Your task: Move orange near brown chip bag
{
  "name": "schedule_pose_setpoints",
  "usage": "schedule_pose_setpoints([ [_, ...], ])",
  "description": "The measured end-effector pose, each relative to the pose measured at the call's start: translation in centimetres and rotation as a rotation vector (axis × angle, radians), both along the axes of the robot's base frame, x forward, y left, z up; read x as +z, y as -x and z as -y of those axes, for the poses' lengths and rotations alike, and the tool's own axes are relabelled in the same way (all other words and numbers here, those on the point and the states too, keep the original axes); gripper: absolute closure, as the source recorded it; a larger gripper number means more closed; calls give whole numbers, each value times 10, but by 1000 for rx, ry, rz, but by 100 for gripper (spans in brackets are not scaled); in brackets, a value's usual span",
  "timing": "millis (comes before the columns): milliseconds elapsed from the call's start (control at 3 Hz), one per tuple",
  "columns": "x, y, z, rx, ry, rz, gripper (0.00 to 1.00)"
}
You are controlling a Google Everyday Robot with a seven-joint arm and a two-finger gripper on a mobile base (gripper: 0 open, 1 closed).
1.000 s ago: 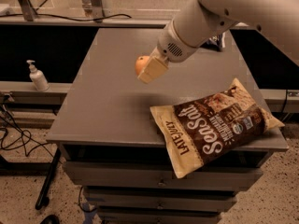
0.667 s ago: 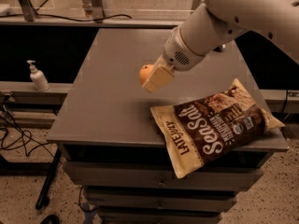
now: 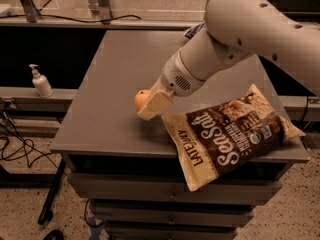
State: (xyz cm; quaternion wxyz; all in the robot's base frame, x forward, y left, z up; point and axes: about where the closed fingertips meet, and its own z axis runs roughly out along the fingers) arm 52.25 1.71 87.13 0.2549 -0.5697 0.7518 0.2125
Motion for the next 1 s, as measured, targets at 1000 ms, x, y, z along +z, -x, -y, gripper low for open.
schedule_pose_setpoints([
  [1000,-19,40,-11,120,28,-43,100],
])
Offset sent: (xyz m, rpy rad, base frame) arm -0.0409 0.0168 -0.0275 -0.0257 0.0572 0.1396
